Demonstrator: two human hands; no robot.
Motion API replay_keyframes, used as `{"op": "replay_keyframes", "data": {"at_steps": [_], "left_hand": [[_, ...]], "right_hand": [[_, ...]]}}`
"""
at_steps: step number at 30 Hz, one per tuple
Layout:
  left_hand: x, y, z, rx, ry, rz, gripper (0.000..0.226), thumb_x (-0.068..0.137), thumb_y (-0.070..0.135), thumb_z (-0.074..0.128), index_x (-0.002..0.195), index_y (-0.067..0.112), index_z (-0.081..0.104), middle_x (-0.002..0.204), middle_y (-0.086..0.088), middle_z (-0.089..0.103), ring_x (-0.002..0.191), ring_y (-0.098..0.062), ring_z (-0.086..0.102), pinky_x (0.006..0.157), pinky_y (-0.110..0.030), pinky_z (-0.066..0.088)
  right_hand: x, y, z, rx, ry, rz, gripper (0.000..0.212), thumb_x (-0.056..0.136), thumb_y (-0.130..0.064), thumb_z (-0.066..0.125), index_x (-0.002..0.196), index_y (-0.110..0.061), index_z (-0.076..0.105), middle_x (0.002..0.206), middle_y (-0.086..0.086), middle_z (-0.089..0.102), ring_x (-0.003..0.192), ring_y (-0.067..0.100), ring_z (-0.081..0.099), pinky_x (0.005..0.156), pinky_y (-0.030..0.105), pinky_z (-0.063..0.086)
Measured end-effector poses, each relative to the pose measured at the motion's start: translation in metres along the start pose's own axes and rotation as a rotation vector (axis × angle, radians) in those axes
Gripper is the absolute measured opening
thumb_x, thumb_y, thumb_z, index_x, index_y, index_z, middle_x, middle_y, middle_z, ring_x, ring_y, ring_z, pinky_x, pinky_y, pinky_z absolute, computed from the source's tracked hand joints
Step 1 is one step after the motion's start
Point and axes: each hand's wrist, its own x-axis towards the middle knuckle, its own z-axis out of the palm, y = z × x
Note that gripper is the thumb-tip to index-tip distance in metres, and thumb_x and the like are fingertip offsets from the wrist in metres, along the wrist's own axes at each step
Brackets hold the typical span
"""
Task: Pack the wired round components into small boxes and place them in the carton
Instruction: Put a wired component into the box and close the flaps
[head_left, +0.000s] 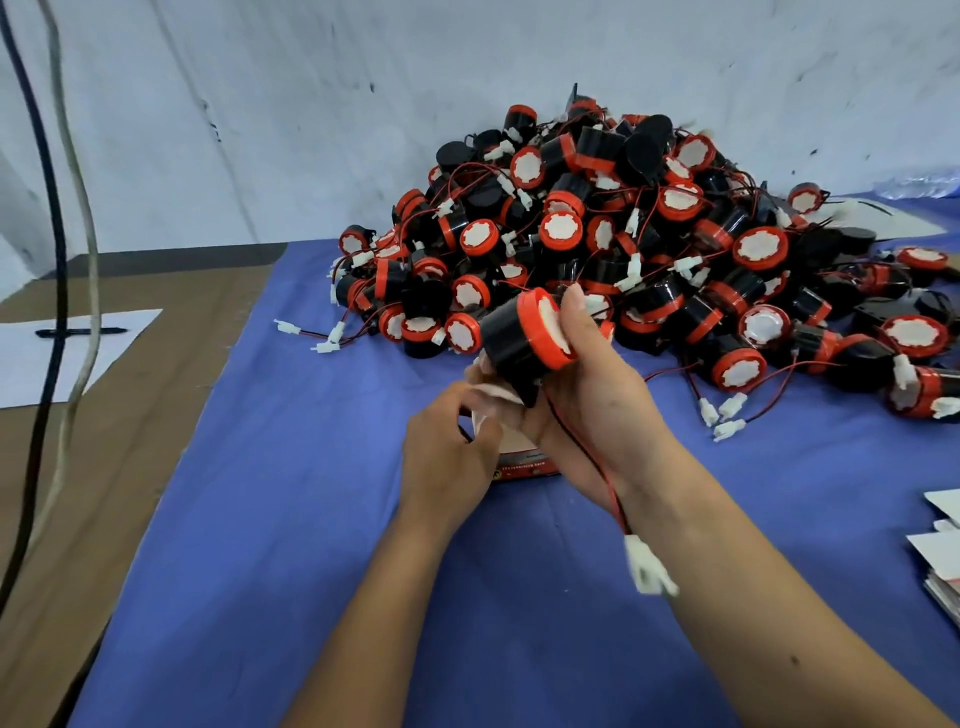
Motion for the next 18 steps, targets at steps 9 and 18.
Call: {"op": "replay_keyframes", "data": {"at_steps": [9,18], "left_hand": [[0.001,-0.006,-0.003,-0.135,-0.054,-0.049,0.03,0.092,0.0,0.068,0.113,0.021,0.073,0.099,0.004,0.078,0.093,-0.016,0.073,0.082,-0.027,0.06],[0.004,0.001,-0.006,-0.19,-0.109,-0.095,0.019,0.1,0.02,0.058,0.107,0.021,0.076,0.101,0.006,0.078,0.097,-0.016,0.072,0.083,-0.041,0.061]], "right_hand": [[0.007,-0.001,-0.011,-1.159,0.028,-0.077,0.058,0.075,-0.044,0.09,0.109,-0.021,0.05,0.098,-0.007,0.065,0.082,0.001,0.065,0.066,0.02,0.054],[0.003,-0.006,-0.032,-1.66,0.152,-0.256,0.041,0.085,-0.055,0.075,0.115,-0.027,0.07,0.106,-0.011,0.064,0.101,0.016,0.05,0.088,0.039,0.047]]}}
